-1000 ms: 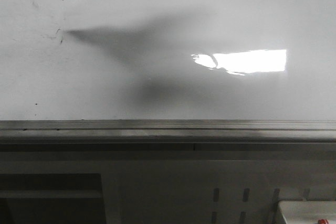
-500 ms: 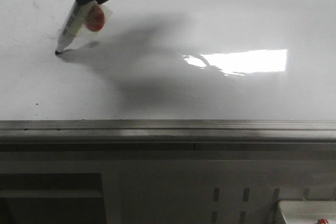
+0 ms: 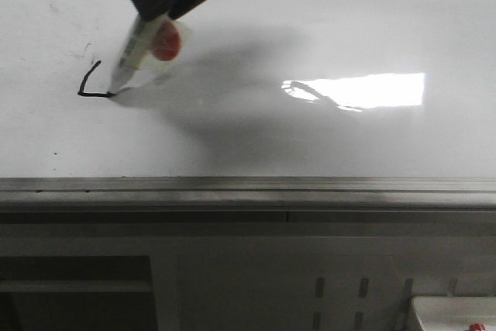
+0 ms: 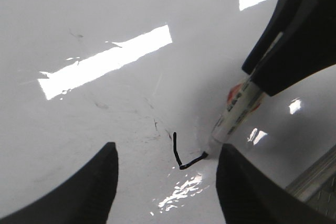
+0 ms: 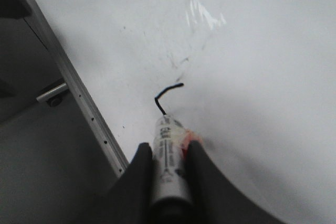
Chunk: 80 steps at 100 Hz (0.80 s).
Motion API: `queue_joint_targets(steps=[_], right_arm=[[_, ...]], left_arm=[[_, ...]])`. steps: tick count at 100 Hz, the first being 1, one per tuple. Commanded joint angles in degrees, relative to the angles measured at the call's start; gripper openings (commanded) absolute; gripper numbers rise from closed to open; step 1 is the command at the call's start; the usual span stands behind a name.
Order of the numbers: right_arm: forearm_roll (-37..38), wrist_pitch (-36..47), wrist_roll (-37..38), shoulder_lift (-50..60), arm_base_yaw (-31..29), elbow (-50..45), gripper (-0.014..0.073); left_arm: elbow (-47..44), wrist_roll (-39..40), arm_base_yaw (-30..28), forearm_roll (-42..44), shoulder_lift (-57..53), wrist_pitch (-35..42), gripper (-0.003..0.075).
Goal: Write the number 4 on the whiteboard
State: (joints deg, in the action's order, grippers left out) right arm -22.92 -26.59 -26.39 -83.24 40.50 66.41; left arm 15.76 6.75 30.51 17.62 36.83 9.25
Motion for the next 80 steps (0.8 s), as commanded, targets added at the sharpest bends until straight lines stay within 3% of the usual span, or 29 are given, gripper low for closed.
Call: queue_joint_targets(steps=[1, 17, 46, 80], right_arm=[[1.3, 1.5, 0.0, 3.8, -2.5, -0.7, -0.0064], [1.3, 1.3, 0.0, 5.5, -3.3, -1.6, -0.0064], [1.5, 0.9, 0.0, 4.8, -1.3, 5.6, -0.0064], [0.9, -1.5, 0.0, 1.9, -1.3, 4.8, -0.0064]], left_arm=[[1.7, 0.1, -0.2, -1.0, -0.2, 4.0, 0.0376], [1.7, 0.1, -0.2, -1.0, -0.2, 4.1, 0.0376], [1.7, 0.1, -0.2, -1.0, -0.2, 4.4, 0.0376], [1.7, 0.1, -0.2, -1.0, -0.2, 4.4, 0.0376]])
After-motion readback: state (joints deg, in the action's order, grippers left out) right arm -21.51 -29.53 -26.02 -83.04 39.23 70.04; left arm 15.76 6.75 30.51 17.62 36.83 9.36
